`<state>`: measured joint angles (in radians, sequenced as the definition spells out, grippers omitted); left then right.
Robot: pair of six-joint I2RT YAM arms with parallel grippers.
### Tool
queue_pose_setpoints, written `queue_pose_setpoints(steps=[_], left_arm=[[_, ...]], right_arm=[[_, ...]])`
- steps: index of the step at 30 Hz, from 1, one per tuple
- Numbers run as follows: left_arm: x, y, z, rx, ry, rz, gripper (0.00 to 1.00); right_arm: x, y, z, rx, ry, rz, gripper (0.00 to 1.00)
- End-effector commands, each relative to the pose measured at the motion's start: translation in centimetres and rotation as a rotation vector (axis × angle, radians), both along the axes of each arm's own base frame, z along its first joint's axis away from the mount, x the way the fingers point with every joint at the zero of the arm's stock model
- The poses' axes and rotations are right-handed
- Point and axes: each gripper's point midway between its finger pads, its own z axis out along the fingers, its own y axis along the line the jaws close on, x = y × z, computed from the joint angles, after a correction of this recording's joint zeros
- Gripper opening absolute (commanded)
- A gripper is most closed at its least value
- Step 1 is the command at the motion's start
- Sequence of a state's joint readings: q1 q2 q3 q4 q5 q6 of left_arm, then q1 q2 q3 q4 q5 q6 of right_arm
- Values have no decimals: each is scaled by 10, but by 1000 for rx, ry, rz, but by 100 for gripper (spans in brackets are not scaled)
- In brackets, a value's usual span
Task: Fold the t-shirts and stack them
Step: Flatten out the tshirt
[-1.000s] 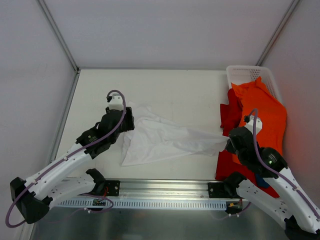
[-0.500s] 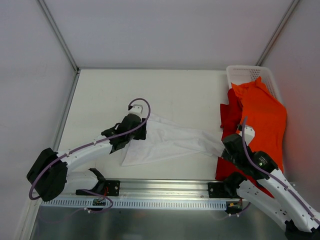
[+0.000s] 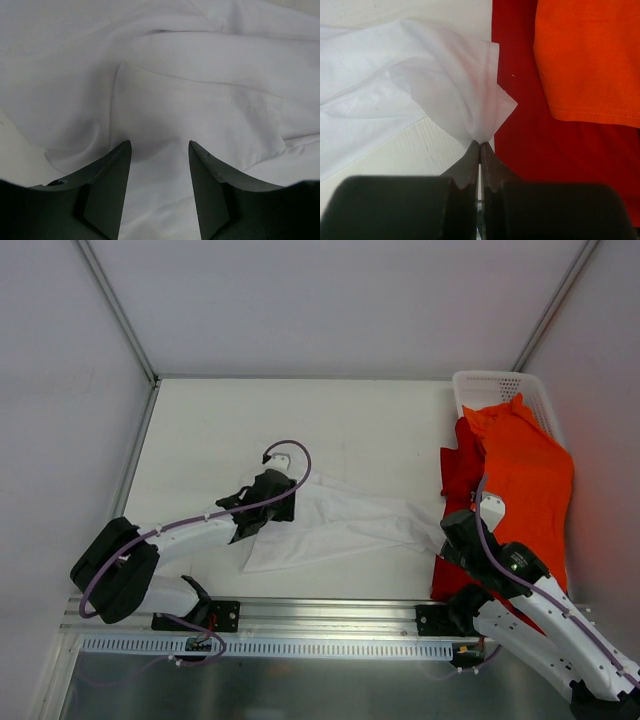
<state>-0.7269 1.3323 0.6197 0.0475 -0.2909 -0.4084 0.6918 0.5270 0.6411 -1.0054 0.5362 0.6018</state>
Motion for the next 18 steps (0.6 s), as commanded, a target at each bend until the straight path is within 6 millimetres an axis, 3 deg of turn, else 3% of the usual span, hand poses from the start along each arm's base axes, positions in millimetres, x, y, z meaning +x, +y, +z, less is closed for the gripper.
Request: queue_pose_setpoints(steps=[1,6,9,18], left_arm=[[12,10,8,13,-69,94,50],[12,36,28,14,-163,194,50],[11,42,31,23,-185,202,50],[7,43,8,52,-121,216,50]], right_arm=[[2,2,0,6,-4,-3,0],[2,3,-4,-1,2,-3,0],[3,2,-4,-9,4,-8,0],[3,1,-6,-17,10,-10,0]])
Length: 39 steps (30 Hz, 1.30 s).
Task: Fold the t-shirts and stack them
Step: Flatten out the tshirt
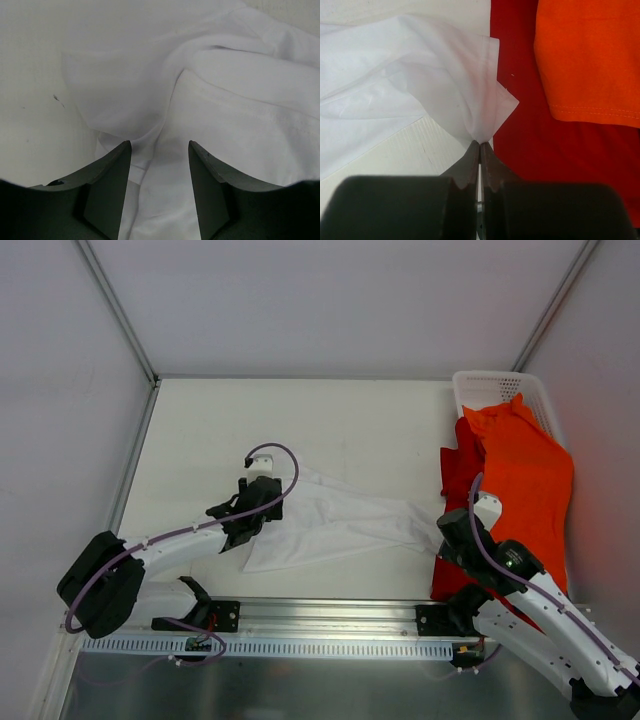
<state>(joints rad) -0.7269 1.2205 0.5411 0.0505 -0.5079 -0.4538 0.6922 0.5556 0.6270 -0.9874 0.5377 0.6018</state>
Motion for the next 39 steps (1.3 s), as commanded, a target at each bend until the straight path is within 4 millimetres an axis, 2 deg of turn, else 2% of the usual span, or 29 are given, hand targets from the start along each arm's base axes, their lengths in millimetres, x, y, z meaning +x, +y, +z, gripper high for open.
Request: queue_pose_setpoints(steps=[1,11,14,18,25,31,34,39], left_arm=[[1,1,-6,-2,2,31,50],[-6,-8,-4,-64,16,-10,49],[-9,-12,7,-106,-2,-28,49],[-16,-16,10,-153,-2,-51,49],[-31,-26,-1,-161,39,-75,48],[-33,-11,-21,-86,82,2,48],[-39,3,-33,-33,116,52,48],[-39,15,-37,6,114,108,48]], right_arm=[[2,0,0,-2,-7,-8,0],[3,-1,-1,-21,3,-10,0],[3,-1,-1,-25,7,-7,0],[3,0,-2,-31,14,-6,0],[3,1,-2,-35,20,0,0],[3,1,-3,-34,24,0,0],[2,1,-3,-29,20,4,0],[1,2,-4,-26,19,5,0]])
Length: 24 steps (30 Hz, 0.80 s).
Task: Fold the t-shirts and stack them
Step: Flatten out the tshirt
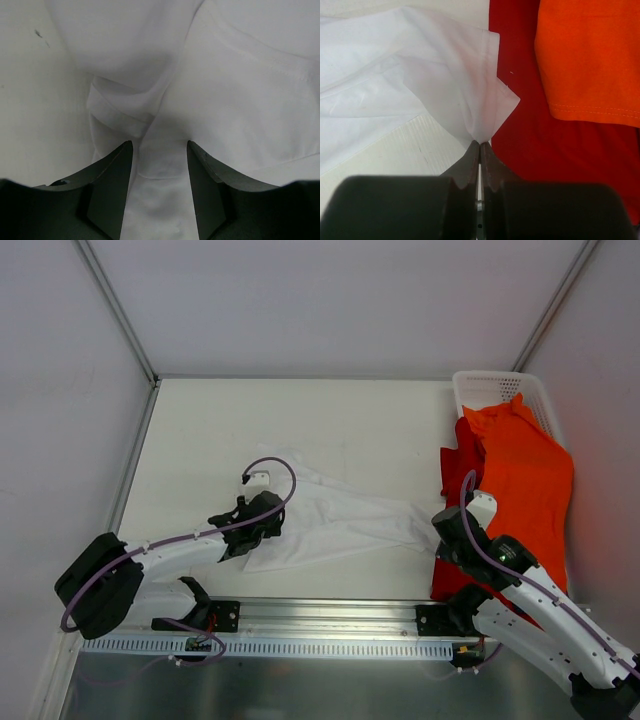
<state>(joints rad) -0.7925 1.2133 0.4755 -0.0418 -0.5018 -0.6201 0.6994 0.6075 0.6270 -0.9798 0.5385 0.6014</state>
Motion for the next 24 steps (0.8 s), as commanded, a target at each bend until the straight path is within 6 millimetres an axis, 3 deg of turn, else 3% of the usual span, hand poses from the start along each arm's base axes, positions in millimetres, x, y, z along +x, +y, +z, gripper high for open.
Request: queue_pose_setpoints(steps=[1,18,24], left_arm=[[0,14,-3,36,-8,80,48],[-4,11,-8,22,19,85,46],[-4,7,-9,4,28,73,30]], right_arm=[[0,0,2,4,-15,-3,0],[2,-3,3,-8,-23,-11,0],[2,-3,3,-8,-24,-14,0]])
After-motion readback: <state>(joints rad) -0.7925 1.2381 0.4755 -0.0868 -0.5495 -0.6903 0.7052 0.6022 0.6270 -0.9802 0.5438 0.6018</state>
